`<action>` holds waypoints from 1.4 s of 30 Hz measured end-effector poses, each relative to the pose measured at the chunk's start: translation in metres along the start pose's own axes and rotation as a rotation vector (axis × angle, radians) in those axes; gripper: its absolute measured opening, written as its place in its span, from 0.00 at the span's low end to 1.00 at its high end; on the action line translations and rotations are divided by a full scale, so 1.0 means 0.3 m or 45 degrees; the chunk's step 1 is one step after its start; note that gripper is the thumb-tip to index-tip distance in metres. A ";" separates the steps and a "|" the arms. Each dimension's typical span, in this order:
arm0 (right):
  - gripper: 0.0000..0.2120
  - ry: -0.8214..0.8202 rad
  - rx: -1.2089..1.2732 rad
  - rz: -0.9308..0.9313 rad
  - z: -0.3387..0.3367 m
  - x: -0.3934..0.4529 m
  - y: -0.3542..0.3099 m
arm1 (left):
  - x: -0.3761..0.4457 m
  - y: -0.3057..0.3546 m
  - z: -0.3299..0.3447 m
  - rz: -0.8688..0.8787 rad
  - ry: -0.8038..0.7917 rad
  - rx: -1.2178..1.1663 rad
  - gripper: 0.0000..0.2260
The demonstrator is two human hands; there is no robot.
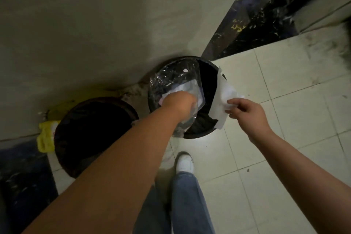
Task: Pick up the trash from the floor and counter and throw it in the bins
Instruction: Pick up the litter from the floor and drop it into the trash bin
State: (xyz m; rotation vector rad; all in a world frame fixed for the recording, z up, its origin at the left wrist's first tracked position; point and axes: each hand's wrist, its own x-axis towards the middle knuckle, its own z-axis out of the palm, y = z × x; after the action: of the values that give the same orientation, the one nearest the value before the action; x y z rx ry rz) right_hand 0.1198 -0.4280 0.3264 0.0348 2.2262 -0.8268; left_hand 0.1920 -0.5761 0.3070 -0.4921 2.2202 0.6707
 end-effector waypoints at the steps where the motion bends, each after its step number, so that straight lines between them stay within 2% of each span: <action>1: 0.12 0.004 0.036 0.041 0.007 0.033 0.026 | 0.050 -0.012 0.014 -0.008 0.014 0.006 0.14; 5: 0.12 -0.053 0.106 0.159 0.067 0.146 0.130 | 0.230 -0.070 0.100 -0.017 0.107 0.082 0.11; 10: 0.18 -0.154 -0.115 0.097 0.215 0.311 0.244 | 0.462 -0.100 0.176 -0.114 0.137 0.169 0.14; 13: 0.22 -0.223 -0.171 0.087 0.310 0.436 0.284 | 0.607 -0.111 0.242 -0.123 0.175 0.090 0.14; 16: 0.24 -0.226 -0.160 0.210 0.398 0.550 0.336 | 0.734 -0.140 0.351 -0.129 0.027 -0.038 0.14; 19: 0.20 -0.304 -0.294 0.349 0.478 0.623 0.377 | 0.784 -0.183 0.432 -0.080 -0.126 -0.037 0.16; 22: 0.20 -0.424 -0.406 0.405 0.520 0.631 0.369 | 0.755 -0.191 0.441 -0.035 -0.163 0.008 0.19; 24: 0.23 -0.464 -0.457 0.386 0.513 0.611 0.349 | 0.705 -0.183 0.419 -0.079 -0.087 -0.028 0.19; 28: 0.27 -0.380 -0.474 0.310 0.420 0.516 0.279 | 0.549 -0.144 0.327 -0.162 -0.001 0.133 0.21; 30: 0.29 -0.349 -0.492 0.251 0.348 0.444 0.233 | 0.456 -0.115 0.265 -0.130 0.026 0.246 0.19; 32: 0.26 -0.329 -0.539 0.153 0.263 0.355 0.191 | 0.363 -0.060 0.195 -0.075 0.060 0.363 0.16; 37: 0.22 -0.072 -0.910 -0.103 -0.065 0.106 0.109 | 0.154 0.164 -0.021 0.190 0.205 0.520 0.20; 42: 0.27 0.214 -0.887 0.017 -0.485 -0.080 0.045 | 0.007 0.543 -0.254 0.448 0.372 0.797 0.20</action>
State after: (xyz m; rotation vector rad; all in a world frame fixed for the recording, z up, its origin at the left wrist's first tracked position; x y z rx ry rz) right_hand 0.0472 -0.3289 0.4093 -0.2208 2.5527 -0.0066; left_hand 0.0621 -0.4935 0.4001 0.1314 2.6573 0.0411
